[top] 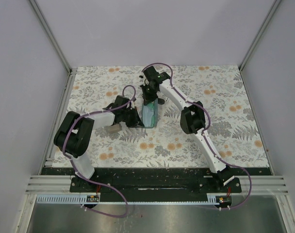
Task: Organize the sunglasses
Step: Place the folded cleaning cloth in the sunglasses case.
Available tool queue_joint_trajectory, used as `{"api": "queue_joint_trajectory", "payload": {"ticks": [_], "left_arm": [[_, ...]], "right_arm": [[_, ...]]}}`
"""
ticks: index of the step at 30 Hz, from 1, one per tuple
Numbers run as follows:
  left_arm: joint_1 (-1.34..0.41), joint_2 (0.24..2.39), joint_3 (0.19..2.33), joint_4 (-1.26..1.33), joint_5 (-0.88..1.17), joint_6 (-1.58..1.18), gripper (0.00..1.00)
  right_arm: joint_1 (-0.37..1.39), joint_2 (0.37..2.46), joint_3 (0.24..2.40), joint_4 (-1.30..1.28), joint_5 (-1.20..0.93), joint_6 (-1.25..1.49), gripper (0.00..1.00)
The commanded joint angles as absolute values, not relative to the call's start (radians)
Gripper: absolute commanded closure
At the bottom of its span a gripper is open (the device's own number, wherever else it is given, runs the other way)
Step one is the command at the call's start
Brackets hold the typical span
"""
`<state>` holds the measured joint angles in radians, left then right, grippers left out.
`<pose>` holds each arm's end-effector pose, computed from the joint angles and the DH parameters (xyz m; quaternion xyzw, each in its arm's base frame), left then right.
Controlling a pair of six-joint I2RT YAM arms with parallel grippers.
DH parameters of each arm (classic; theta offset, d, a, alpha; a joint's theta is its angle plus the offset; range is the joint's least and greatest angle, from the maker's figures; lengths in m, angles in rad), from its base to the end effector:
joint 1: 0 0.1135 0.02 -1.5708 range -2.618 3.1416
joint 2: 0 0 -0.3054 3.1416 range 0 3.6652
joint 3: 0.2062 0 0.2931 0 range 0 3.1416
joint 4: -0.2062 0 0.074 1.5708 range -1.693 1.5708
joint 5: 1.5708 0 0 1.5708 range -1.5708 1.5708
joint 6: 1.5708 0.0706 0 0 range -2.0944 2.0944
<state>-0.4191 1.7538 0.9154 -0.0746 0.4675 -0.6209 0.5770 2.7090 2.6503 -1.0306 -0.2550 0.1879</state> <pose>0.3486 -0.1901 0.1322 -0.0183 0.9235 -0.3464 0.1638 0.5376 0.3712 0.1585 -0.2160 0.9392 0.2028 0.1733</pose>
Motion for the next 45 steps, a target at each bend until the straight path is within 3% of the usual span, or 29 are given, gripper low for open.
{"api": "queue_joint_trajectory", "payload": {"ticks": [1, 8, 10, 14, 23, 25, 28, 33, 38, 45], "left_arm": [[-0.425, 1.784, 0.945, -0.058, 0.483, -0.603, 1.00], [-0.428, 1.827, 0.973, -0.080, 0.482, -0.598, 0.98], [-0.428, 1.825, 0.969, -0.087, 0.471, -0.595, 0.97], [-0.428, 1.787, 0.953, -0.092, 0.456, -0.597, 0.92], [-0.430, 1.649, 0.922, -0.115, 0.423, -0.606, 0.70], [-0.430, 1.626, 0.919, -0.124, 0.404, -0.604, 0.67], [-0.428, 1.608, 0.923, -0.140, 0.377, -0.604, 0.66], [-0.428, 1.605, 0.934, -0.158, 0.324, -0.606, 0.65], [-0.428, 1.606, 0.954, -0.153, 0.224, -0.598, 0.61], [-0.426, 1.678, 1.022, -0.156, 0.160, -0.581, 0.58]], "right_arm": [[0.581, 2.712, 2.684, -1.012, -0.215, 0.175, 1.00], [0.595, 2.720, 2.683, -1.014, -0.203, 0.163, 1.00], [0.600, 2.714, 2.675, -1.014, -0.189, 0.160, 0.93], [0.601, 2.683, 2.665, -1.012, -0.184, 0.158, 0.91], [0.601, 2.560, 2.634, -1.012, -0.184, 0.169, 0.80], [0.604, 2.530, 2.623, -1.014, -0.181, 0.173, 0.76], [0.603, 2.488, 2.609, -1.012, -0.170, 0.179, 0.60], [0.604, 2.421, 2.573, -1.012, -0.132, 0.196, 0.52], [0.604, 2.292, 2.403, -0.996, -0.043, 0.247, 0.35], [0.603, 1.967, 1.871, -0.694, 0.024, 0.405, 0.17]]}}
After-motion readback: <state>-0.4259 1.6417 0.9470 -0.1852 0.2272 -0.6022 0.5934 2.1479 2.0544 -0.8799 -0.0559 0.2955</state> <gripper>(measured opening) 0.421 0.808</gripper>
